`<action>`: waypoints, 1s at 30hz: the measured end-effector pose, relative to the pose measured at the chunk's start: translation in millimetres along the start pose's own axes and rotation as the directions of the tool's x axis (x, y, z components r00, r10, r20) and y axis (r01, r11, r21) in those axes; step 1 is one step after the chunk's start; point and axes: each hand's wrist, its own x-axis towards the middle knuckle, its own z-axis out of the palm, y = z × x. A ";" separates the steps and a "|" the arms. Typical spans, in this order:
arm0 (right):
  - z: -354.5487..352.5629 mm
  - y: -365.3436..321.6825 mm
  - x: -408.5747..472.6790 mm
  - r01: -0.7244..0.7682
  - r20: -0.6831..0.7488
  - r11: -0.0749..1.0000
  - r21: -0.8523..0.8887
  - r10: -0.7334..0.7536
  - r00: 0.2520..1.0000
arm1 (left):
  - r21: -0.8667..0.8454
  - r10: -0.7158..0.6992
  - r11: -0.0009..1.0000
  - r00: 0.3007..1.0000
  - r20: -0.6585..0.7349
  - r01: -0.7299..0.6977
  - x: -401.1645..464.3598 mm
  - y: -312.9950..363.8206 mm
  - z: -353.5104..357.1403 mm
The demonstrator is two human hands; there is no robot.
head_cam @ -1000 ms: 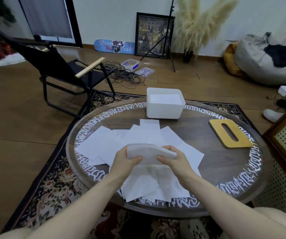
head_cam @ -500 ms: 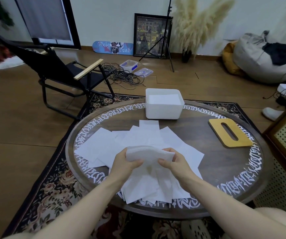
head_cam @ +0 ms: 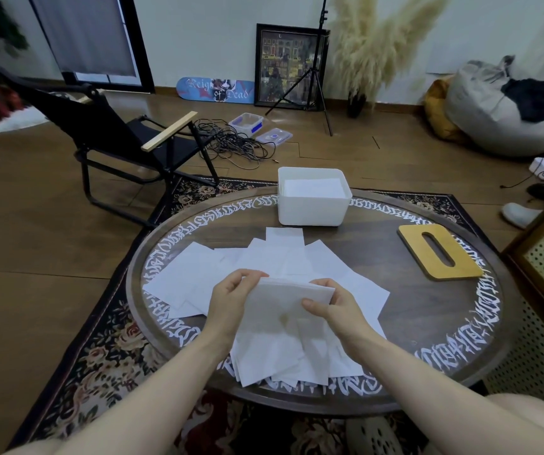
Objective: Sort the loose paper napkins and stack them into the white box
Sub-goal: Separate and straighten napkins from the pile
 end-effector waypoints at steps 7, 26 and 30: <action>2.1 0.1 0.0 -0.002 -0.017 1.000 -0.003 0.002 1.000 | 0.037 -0.005 0.999 1.000 -0.001 0.005 -1.7 -0.5 -0.5; 2.7 9.1 1.9 0.021 0.051 0.997 -0.080 -0.017 0.999 | 0.095 -0.005 0.995 0.996 0.087 -0.003 2.4 -23.5 -16.5; 3.5 14.8 4.6 -0.008 0.032 0.989 -0.150 0.012 0.999 | 0.106 0.000 0.994 0.998 0.068 -0.007 4.9 -27.6 -18.3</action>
